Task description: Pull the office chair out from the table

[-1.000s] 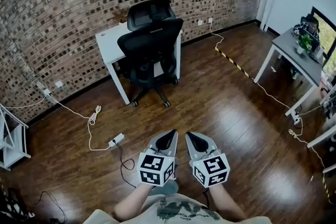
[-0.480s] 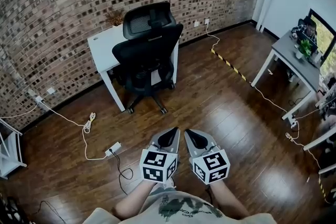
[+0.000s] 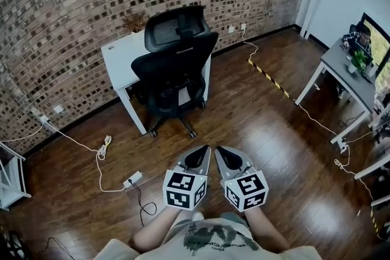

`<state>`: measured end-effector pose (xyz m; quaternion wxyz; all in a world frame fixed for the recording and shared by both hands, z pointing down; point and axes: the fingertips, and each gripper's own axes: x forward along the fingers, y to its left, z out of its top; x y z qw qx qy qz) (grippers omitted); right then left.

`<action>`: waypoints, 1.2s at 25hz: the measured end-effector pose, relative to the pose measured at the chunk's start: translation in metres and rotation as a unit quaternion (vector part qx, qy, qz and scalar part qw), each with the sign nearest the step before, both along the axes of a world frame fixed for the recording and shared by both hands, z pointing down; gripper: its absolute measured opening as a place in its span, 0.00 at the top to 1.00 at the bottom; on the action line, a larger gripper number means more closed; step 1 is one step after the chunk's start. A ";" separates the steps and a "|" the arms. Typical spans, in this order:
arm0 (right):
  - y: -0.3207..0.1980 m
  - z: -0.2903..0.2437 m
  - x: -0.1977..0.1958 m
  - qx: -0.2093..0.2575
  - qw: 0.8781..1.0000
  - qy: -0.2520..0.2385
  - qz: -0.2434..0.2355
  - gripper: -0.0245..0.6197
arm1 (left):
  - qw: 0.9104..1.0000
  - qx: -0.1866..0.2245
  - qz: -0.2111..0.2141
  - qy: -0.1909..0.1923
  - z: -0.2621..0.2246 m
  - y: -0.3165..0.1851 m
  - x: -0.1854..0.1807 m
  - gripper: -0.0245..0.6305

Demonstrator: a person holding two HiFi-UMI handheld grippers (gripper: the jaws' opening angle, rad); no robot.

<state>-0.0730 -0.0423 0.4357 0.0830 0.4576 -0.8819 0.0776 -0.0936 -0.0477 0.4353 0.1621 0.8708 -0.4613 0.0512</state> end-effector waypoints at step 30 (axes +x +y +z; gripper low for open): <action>-0.237 -0.017 0.044 0.028 0.988 -0.022 -0.148 0.95 | 0.990 0.008 -0.136 -0.033 -0.008 -0.226 0.043 0.94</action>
